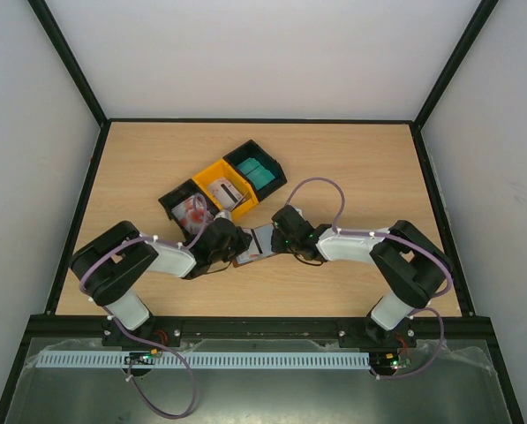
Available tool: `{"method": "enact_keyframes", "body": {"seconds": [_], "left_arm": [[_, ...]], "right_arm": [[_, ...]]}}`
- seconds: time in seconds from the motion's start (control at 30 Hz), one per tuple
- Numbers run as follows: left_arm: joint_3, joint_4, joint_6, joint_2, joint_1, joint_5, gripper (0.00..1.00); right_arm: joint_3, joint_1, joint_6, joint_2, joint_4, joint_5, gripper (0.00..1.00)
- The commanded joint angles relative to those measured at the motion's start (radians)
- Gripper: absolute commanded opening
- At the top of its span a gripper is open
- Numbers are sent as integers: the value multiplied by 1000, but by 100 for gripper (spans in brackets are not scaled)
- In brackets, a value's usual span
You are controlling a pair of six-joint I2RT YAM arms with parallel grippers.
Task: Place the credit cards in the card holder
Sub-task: Insert the credit card into the card holder.
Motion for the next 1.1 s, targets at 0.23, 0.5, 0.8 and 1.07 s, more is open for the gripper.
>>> {"method": "enact_keyframes", "body": {"seconds": [0.23,0.5,0.8,1.07], "left_arm": [[-26,-74,18,-8,-7,-43,4],[-2,-23,-70,50,-26,44,7],[-1,-5,-108,40,-35,71,8],[0,22,-113,56,-39,38,7]], "right_arm": [[-72,4,10,83,-113,-18,31],[-77,4,14,81,-110,-22,31],[-71,6,15,84,-107,-23,31],[-74,6,15,83,-105,-24,31]]}}
